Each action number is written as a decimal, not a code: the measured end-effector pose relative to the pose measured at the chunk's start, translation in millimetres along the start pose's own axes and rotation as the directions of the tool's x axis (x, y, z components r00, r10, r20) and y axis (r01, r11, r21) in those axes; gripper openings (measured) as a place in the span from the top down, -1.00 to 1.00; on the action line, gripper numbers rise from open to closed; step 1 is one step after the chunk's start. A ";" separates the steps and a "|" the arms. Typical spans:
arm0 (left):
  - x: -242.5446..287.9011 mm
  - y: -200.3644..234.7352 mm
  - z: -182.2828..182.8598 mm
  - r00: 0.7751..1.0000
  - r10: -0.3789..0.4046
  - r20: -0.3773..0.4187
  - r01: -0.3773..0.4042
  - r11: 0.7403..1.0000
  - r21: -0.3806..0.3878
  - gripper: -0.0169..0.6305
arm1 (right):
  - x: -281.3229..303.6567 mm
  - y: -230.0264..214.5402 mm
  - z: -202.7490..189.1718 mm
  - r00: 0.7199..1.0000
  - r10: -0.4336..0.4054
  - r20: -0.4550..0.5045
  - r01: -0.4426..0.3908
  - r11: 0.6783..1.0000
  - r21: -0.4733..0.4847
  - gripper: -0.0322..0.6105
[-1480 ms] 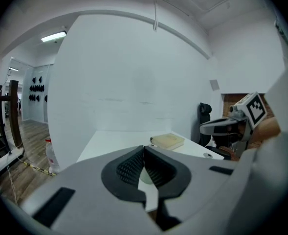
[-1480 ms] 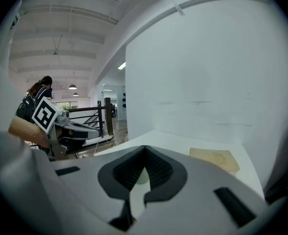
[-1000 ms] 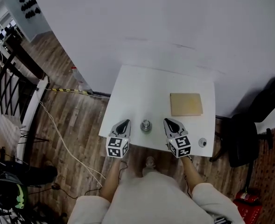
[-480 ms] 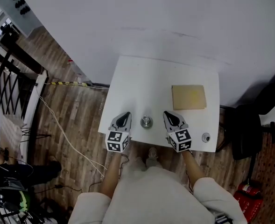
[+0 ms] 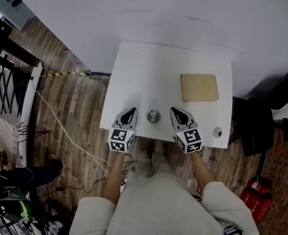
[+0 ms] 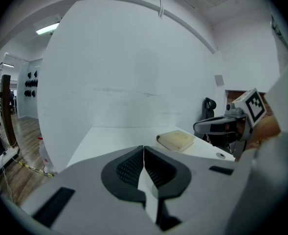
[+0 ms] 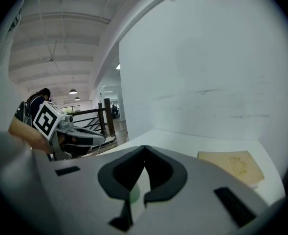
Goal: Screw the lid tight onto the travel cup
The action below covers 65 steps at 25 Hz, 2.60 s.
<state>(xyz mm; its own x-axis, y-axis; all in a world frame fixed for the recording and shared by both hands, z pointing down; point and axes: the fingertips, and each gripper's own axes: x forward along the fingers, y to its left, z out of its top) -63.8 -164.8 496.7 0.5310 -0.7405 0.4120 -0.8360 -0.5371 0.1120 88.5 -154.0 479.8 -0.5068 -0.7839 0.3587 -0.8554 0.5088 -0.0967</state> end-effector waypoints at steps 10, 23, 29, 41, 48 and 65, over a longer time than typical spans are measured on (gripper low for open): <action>0.8 -11.8 -42.0 0.998 -0.058 -0.022 0.057 0.998 -0.028 0.92 | -3.2 20.2 -39.8 0.999 0.000 -0.051 0.000 1.000 0.004 0.90; 1.7 -20.9 -81.9 0.995 -0.095 0.008 0.095 0.996 -0.005 0.92 | -4.6 32.0 -86.2 0.998 0.001 -0.066 0.000 1.000 0.019 0.90; -4.4 -31.6 -87.6 0.984 -0.158 0.077 0.157 0.987 0.022 0.64 | -1.2 37.1 -96.0 0.998 0.003 -0.060 -0.002 1.000 0.026 0.90; 24.4 -55.6 -98.8 0.963 -0.266 0.048 0.262 0.961 0.085 -0.12 | -2.9 37.7 -105.1 0.997 0.006 -0.080 -0.004 1.000 0.025 0.90; 44.1 -66.6 -99.7 0.957 -0.288 0.031 0.282 0.951 0.124 -0.12 | -5.7 33.0 -105.8 0.997 0.011 -0.075 -0.009 1.000 0.027 0.90; 66.8 -70.4 -107.1 0.958 -0.287 0.011 0.281 0.946 0.160 -0.09 | -2.7 44.4 -96.2 0.987 0.158 0.018 -0.158 0.987 0.031 0.40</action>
<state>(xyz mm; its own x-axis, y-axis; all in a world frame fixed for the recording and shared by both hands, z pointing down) 15.7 -133.2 613.2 0.7499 -0.5600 0.3522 -0.6196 -0.7811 0.0771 62.1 -95.0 563.9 -0.6372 -0.7003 0.3218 -0.7674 0.6150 -0.1812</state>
